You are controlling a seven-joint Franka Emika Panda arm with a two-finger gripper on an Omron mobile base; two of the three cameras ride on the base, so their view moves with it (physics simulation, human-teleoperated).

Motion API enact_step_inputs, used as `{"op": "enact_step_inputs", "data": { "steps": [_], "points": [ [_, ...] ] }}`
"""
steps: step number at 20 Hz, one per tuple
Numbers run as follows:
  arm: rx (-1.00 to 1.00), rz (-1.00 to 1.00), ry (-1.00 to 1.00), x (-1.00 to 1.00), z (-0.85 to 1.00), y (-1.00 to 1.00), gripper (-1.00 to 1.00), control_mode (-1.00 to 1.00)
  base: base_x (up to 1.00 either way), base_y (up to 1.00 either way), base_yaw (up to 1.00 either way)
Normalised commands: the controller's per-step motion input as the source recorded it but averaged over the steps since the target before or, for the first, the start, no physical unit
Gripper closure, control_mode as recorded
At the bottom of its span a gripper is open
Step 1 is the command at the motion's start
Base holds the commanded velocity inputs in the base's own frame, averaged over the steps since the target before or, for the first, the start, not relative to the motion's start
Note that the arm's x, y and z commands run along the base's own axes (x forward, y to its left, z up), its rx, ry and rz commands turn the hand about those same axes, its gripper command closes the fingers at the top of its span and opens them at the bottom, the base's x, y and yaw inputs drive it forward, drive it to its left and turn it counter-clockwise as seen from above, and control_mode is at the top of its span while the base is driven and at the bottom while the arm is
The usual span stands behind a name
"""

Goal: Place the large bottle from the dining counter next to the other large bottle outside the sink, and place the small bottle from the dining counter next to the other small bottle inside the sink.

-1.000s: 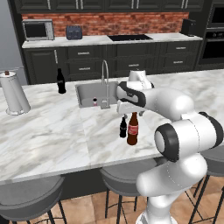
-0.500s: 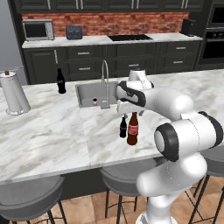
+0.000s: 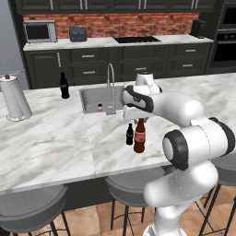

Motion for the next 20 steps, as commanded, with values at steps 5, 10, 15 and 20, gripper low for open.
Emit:
{"op": "enact_step_inputs", "data": {
  "steps": [5, 10, 15, 20],
  "points": [
    [0.0, 0.0, 0.0, 0.0, 0.0, -0.02, 1.0, -1.0, 0.0, 0.0, 0.0],
    [0.0, 0.0, 0.09, 0.01, 0.32, -0.2, 1.0, -1.0, 0.0, 0.0, 0.0],
    [0.0, 0.03, 0.1, -0.29, 0.47, -0.08, 1.0, -1.0, 0.0, 0.0, 0.0],
    [0.0, 0.1, 0.02, -0.44, 0.45, 0.0, 1.0, -1.0, 0.0, 0.0, 0.0]
  ]
}}
